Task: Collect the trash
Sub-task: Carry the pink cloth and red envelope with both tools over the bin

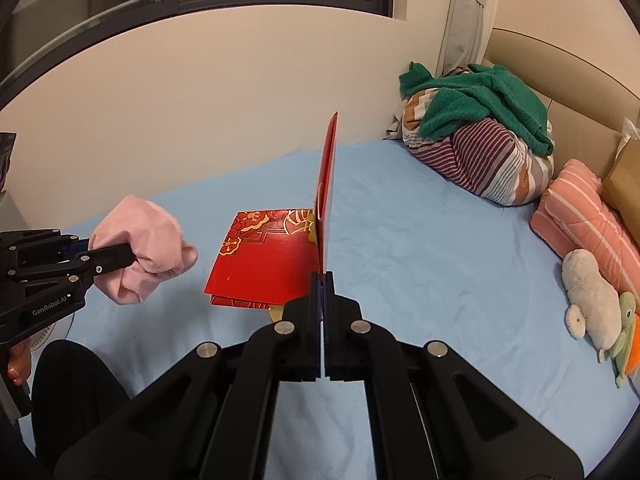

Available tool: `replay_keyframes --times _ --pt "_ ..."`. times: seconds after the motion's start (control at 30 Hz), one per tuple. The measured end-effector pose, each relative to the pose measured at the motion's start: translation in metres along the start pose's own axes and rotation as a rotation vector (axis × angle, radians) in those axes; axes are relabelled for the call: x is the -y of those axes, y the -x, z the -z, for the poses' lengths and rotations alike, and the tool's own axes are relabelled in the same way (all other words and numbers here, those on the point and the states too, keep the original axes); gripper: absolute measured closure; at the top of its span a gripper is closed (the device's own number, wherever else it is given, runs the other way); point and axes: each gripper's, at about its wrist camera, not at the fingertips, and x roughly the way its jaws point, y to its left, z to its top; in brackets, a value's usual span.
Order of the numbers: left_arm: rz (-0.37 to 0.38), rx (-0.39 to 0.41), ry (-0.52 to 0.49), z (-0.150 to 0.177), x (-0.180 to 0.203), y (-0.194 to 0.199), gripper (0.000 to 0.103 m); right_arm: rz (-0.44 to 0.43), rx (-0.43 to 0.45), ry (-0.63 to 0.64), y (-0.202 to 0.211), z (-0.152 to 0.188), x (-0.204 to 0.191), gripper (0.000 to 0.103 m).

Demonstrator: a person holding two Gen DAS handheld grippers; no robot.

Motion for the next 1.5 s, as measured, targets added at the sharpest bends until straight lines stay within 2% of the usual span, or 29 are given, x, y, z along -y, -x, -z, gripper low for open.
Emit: replay_keyframes --times 0.33,0.83,1.2,1.5 --pt "-0.071 0.011 0.059 0.030 -0.029 0.054 0.086 -0.065 0.022 0.057 0.035 0.014 -0.048 0.103" --pt "-0.248 0.071 0.191 0.074 -0.097 0.151 0.086 -0.267 0.089 0.197 0.057 -0.010 -0.153 0.103" --pt "-0.433 0.189 0.289 0.085 -0.148 0.253 0.086 -0.467 0.160 0.325 0.080 -0.046 -0.240 0.103" --pt "-0.633 0.240 0.359 0.104 -0.192 0.319 0.085 -0.643 0.216 0.443 0.104 -0.075 -0.328 0.103"
